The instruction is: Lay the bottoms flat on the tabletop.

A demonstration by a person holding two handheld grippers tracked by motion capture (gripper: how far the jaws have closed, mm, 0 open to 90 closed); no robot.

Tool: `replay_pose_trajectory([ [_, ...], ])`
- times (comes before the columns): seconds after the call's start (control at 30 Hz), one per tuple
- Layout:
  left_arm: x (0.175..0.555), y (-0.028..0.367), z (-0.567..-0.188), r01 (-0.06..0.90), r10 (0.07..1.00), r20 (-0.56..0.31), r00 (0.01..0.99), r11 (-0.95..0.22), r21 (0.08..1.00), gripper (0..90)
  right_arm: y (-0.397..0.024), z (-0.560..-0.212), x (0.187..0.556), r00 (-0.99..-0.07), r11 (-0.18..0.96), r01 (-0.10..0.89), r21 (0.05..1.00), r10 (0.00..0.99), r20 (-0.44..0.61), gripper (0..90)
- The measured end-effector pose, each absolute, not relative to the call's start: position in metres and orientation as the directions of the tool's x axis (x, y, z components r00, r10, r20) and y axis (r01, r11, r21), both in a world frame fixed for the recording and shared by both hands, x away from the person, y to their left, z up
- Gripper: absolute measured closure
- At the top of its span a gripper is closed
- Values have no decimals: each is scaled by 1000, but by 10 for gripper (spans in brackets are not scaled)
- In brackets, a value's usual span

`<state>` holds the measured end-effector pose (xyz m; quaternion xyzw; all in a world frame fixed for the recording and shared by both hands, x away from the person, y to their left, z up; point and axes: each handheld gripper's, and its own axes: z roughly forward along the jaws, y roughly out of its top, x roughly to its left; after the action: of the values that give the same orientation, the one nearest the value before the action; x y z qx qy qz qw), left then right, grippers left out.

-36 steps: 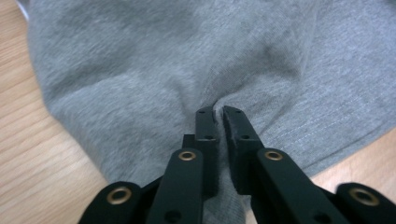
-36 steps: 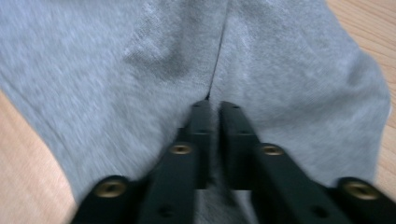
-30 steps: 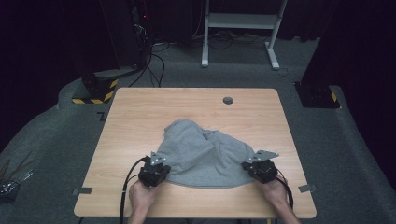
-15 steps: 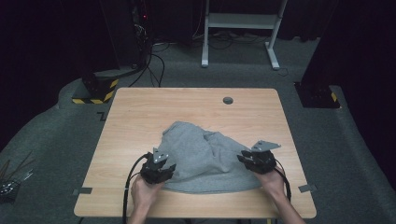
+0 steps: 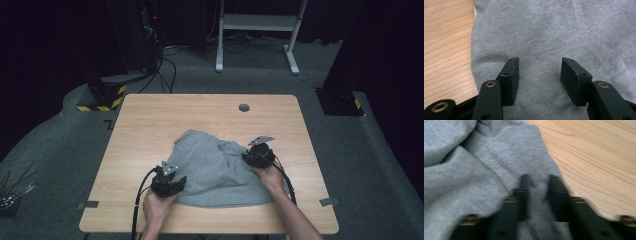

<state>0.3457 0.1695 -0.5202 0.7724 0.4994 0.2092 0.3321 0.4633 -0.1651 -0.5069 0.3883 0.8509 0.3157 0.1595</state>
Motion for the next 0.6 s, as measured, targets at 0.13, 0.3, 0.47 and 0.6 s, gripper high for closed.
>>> replay_pose_trajectory([
  [0.13, 340, 172, -527, 591, 912, -11, 410, -257, 764, 496, -172, -499, 458, -665, 522, 530, 668, 745, -55, 867],
  [0.3, 339, 172, -527, 591, 915, -11, 404, -253, 766, 495, -205, -464, 435, -619, 478, 459, 749, 777, -116, 867],
  [0.47, 339, 172, -527, 590, 914, -2, 405, -260, 764, 491, -232, -465, 429, -558, 455, 512, 729, 821, -121, 861],
  [0.6, 339, 172, -527, 591, 916, 2, 402, -261, 763, 486, -240, -489, 434, -555, 470, 619, 629, 829, -73, 765],
])
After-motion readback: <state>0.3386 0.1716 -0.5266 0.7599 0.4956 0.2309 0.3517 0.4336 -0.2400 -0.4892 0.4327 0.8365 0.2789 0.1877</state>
